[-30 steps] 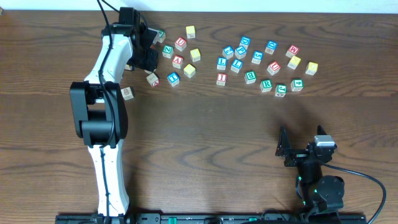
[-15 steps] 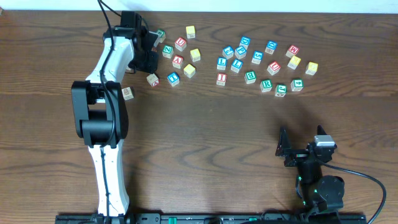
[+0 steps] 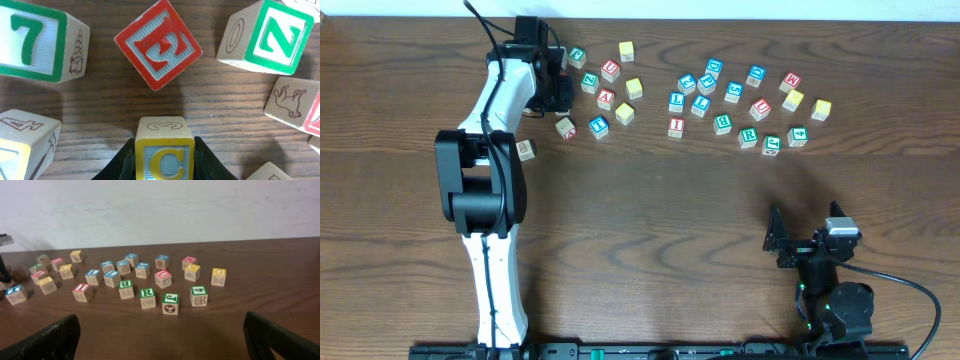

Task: Spell out CORL
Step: 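Lower the left gripper over the yellow C block and close on it, then lift the C block and carry it toward the open table center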

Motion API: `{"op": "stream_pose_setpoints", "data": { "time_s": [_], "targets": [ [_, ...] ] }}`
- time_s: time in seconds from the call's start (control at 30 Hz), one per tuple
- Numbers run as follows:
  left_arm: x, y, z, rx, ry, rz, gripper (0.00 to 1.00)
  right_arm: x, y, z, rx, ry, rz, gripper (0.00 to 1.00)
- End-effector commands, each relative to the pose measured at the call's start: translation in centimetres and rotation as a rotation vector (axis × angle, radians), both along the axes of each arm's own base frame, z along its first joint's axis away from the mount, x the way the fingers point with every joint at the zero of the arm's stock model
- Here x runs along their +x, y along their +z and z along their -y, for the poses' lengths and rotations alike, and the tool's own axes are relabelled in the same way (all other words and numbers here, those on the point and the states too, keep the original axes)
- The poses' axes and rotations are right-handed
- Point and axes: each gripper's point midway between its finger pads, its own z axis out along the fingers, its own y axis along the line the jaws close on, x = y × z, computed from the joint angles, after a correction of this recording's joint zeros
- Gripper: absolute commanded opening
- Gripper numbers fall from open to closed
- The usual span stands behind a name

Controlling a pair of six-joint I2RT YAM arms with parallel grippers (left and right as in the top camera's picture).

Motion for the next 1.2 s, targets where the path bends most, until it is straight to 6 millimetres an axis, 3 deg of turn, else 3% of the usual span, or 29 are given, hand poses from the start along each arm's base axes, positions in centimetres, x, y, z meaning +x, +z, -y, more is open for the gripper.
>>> {"op": "stream_pose_setpoints", "data": {
  "time_s": [0.0, 0.2, 0.4, 0.57, 0.73, 0.9, 1.17],
  "targets": [
    [-0.5, -1.2, 0.0, -0.005, 0.054, -0.036, 0.19, 0.0, -0.1, 0.1, -0.009, -0.002, -0.004, 0.99],
    [-0.2, 1.4, 0.0, -0.008, 0.054, 0.007, 0.15, 0.0, -0.1, 0.1, -0.009, -0.002, -0.004, 0.99],
    [-0.3, 7.5, 0.2, -0.016, 0.049, 0.103, 0.15, 0.0, -0.1, 0.1, -0.009, -0.002, -0.004, 0.99],
    [-2.1, 12.9, 1.1, -0.022, 0.03, 0.155, 0.15, 0.0, -0.1, 0.1, -0.009, -0.002, -0.004, 0.99],
    [-5.0, 16.1, 2.9, -0.036, 0.02, 0.137, 0.15, 0.0, -0.1, 0.1, -0.009, -0.002, -0.004, 0.99],
    [-8.9, 15.7, 4.9, -0.036, 0.02, 0.003, 0.15, 0.0, -0.1, 0.1, -0.009, -0.002, -0.004, 0.99],
    [-13.6, 11.8, 7.6, -0.003, -0.015, -0.195, 0.15, 0.0, -0.1, 0.1, -0.009, -0.002, -0.004, 0.99]
  ]
}}
